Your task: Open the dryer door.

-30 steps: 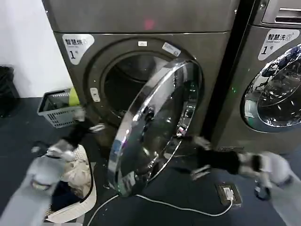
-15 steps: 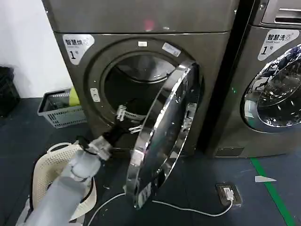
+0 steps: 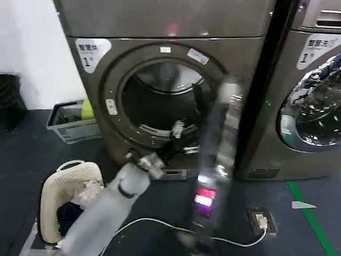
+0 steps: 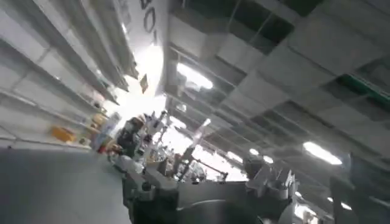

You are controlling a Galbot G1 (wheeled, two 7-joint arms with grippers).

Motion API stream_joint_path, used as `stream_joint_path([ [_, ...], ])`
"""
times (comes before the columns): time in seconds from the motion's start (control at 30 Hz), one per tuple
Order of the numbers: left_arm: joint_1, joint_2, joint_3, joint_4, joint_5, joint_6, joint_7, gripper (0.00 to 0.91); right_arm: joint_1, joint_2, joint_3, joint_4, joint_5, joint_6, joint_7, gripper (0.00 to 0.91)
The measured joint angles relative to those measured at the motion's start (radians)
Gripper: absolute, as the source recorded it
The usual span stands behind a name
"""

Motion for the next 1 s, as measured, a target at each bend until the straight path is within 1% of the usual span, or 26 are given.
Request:
stream_joint_path([
  [0.1,-0.028,-0.029,0.048,0.019,-0.012,-0.004,0.002,0.907,-0.009,0.012,0.02,-0.005,0.004,0.012,0.004,0.907],
  [0.2,-0.057,-0.056,0.094,0.044,-0.013,-0.011,0.002,0.907,-0.017,0.025,0.034,0.0,0.039,0.013,0.006,0.907],
  [0.3,-0.081,-0.085,0.137,0.07,-0.011,-0.014,0.002,0.907,-0.025,0.038,0.046,0.007,0.058,0.014,0.004,0.907],
  [0.5,-0.132,-0.164,0.206,0.138,-0.003,-0.018,0.002,0.907,-0.036,0.059,0.057,0.014,0.049,0.046,-0.016,0.907],
  [0.8,-0.194,-0.276,0.237,0.256,0.01,-0.02,0.002,0.907,-0.024,0.074,0.036,0.038,0.036,0.052,-0.027,0.907],
  [1.0,-0.194,-0.322,0.244,0.309,0.021,-0.021,0.002,0.907,-0.025,0.077,0.033,0.056,0.037,0.053,-0.03,0.907],
])
